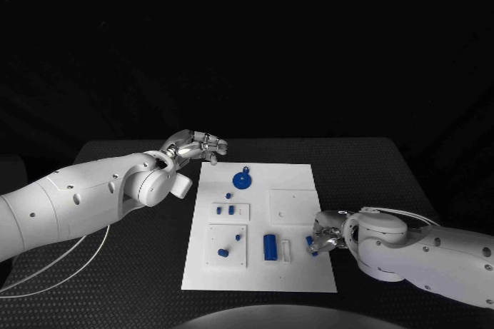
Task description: Assemble the parts on the task board
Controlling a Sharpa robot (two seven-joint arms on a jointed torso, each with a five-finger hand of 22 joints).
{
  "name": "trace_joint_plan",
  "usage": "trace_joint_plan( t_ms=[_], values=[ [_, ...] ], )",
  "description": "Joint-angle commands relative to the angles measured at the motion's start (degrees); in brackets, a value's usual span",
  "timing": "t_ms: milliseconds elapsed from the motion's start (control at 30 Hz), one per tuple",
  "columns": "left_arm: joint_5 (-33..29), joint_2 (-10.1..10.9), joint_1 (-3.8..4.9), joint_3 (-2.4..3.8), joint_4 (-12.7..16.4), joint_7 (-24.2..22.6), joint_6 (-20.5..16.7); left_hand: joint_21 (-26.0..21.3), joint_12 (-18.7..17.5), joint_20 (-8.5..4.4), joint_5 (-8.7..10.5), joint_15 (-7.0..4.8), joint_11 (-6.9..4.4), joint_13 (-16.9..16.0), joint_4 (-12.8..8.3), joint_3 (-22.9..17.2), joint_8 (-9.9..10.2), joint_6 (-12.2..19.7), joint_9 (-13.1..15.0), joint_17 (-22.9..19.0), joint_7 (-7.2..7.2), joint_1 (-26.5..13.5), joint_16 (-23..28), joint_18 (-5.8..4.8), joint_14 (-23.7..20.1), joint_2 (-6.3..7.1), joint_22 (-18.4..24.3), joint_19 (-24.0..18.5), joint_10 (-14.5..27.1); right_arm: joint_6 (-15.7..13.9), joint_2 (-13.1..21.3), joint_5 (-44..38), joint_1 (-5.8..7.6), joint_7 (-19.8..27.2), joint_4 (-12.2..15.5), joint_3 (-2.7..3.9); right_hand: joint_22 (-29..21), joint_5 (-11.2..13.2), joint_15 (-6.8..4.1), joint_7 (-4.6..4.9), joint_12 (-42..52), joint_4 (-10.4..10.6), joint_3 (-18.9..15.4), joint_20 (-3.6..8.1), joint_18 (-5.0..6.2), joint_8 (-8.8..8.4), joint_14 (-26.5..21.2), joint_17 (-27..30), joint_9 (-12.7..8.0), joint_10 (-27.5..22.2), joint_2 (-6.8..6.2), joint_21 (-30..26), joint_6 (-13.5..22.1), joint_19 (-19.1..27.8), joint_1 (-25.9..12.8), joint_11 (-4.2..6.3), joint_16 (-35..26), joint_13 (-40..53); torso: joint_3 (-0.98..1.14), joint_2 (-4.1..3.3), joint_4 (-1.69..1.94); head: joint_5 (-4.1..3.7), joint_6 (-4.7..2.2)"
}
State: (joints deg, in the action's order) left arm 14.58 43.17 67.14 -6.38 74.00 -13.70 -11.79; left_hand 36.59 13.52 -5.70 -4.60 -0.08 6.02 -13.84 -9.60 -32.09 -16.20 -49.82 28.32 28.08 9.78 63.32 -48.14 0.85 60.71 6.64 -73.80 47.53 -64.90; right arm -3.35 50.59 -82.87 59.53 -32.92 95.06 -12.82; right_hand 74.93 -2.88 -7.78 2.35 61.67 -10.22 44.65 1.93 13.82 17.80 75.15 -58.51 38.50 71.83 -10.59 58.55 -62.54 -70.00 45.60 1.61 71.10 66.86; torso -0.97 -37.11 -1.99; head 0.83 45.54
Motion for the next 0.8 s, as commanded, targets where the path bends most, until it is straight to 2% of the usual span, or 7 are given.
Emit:
trace_joint_plan(
  t_ms=[33, 67, 133, 167, 367, 600, 800],
  values=[
    [-0.3, -0.1, 0.03, 0.03, 0.2, -0.3, 0.9, -0.3, 0.3, 0.05, -0.16, 0.06, -0.06, 0.1, 0.3, 0.0, -0.3, 0.5, -0.1, 0.1, -0.1, -0.4, 0.2, 1.06, 0.5, -0.05, -0.1, 0.3, 0.3, -0.3, -0.3, -0.5, -0.28, 0.6, -0.2, -0.17, 0.0, 0.1, 0.72, 2.92, -0.2, 0.8, 1.9, -0.01, 1.18, -3.92, 0.1, 0.1, -2.5, -0.3, -1.01, -0.3, 3.5, 0.0, 0.6, -0.48, -0.3, 0.0, 0.01, -0.02, 0.02, 0.09, 0.0],
    [-0.3, -0.1, 0.03, 0.03, 0.2, -0.3, 0.8, -0.3, 0.3, 0.05, -0.16, 0.06, -0.06, 0.1, 0.3, 0.0, -0.3, 0.5, -0.1, 0.1, -0.1, -0.5, 0.2, 1.06, 0.5, -0.06, -0.1, 0.3, 0.3, -0.2, -0.3, -0.2, -0.28, 0.6, -0.2, -0.17, -0.1, 0.0, 0.77, 2.94, -0.2, 0.9, 3.2, 0.04, 1.18, -4.03, 0.1, 0.1, -2.6, -0.3, -0.5, -0.4, 3.6, 0.0, 1.4, -0.51, -0.4, -0.1, 0.01, -0.02, 0.03, 0.07, 0.0],
    [-0.3, -0.2, 0.03, 0.03, 0.2, -0.3, 0.9, -0.3, 0.3, 0.05, -0.16, 0.05, -0.06, 0.1, 0.3, 0.0, -0.3, 0.5, -0.1, 0.1, -0.09, -0.5, 0.2, 1.06, 0.5, -0.07, -0.1, 0.3, 0.3, -0.2, -0.3, 0.2, -0.28, 0.6, -0.2, -0.17, 0.1, -5.0, 0.96, 3.08, -0.2, -0.3, 5.8, -0.14, 1.13, -4.16, 0.1, 0.1, -3.1, -0.4, 1.31, -0.3, 3.4, 0.2, 2.6, -0.72, -0.4, -0.1, 0.02, -0.01, 0.0, 0.07, -0.02],
    [-0.3, -0.2, 0.03, 0.03, 0.2, -0.3, 0.9, -0.3, 0.3, 0.05, -0.16, 0.05, -0.06, 0.1, 0.3, 0.0, -0.3, 0.5, -0.1, 0.1, -0.09, -0.5, 0.2, 1.06, 0.5, -0.07, -0.1, 0.3, 0.3, -0.2, -0.3, 0.4, -0.28, 0.6, -0.3, -0.17, 0.2, -6.1, 1.03, 3.13, -0.1, -1.2, 6.4, -0.28, 1.16, -4.19, 0.1, 0.1, -3.2, -0.4, 2.15, -0.2, 3.3, 0.2, 2.7, -0.72, -0.4, -0.1, 0.01, -0.01, 0.0, 0.08, -0.01],
    [-0.3, -0.2, 0.03, 0.03, 0.4, -0.3, 0.9, -0.3, 0.3, 0.04, -0.16, 0.05, -0.06, 0.1, 0.3, 0.0, -0.3, 0.5, -0.1, 0.1, -0.09, -0.5, 0.2, 1.07, 0.5, -0.09, -0.1, 0.3, 0.3, -1.3, -0.4, 2.9, -0.28, 0.6, -0.2, -0.17, 0.4, -7.3, 0.95, 2.89, 0.0, -3.0, 8.0, -0.55, 1.18, -3.79, 0.2, 0.1, -3.6, -0.2, 4.32, 0.0, 2.1, 0.2, 2.8, -0.51, -0.5, -0.2, 0.02, -0.02, -0.03, 0.12, -0.06],
    [-0.3, -0.3, 0.03, 0.03, 0.5, -0.3, 0.9, -0.3, 0.3, 0.04, -0.17, 0.05, -0.07, 0.1, 0.3, 0.0, -0.3, 0.5, -0.1, 0.1, -0.09, -0.5, 0.2, 1.07, 0.5, -0.1, -0.1, 0.3, 0.3, -3.1, -0.3, 6.0, -0.28, 0.8, 0.3, -0.16, 0.4, -7.3, 0.88, 2.73, 0.3, -3.4, 7.8, -0.67, 1.18, -3.48, 0.3, 0.0, -3.6, 0.1, 4.45, 0.1, 1.5, 0.0, 2.2, -0.37, -0.4, -0.1, 0.05, -0.03, 0.0, 0.16, -0.1],
    [-0.3, -0.2, 0.03, 0.03, 0.4, -0.3, 0.9, -0.3, 0.3, 0.03, -0.17, 0.04, -0.07, 0.1, 0.3, 0.0, -0.3, 0.5, -0.1, 0.1, -0.09, -0.5, 0.2, 1.08, 0.5, -0.1, -0.1, 0.3, 0.3, -5.8, 0.6, 12.9, -0.26, 1.5, 1.6, -0.11, 0.4, -7.1, 0.7, 2.51, 0.5, -3.7, 7.0, -0.73, 1.18, -3.26, 0.4, 0.0, -3.7, 0.6, 4.43, 0.2, 0.9, -0.2, 1.4, -0.16, -0.4, 0.0, 0.03, 0.0, -0.04, 0.25, -0.14]
  ],
)
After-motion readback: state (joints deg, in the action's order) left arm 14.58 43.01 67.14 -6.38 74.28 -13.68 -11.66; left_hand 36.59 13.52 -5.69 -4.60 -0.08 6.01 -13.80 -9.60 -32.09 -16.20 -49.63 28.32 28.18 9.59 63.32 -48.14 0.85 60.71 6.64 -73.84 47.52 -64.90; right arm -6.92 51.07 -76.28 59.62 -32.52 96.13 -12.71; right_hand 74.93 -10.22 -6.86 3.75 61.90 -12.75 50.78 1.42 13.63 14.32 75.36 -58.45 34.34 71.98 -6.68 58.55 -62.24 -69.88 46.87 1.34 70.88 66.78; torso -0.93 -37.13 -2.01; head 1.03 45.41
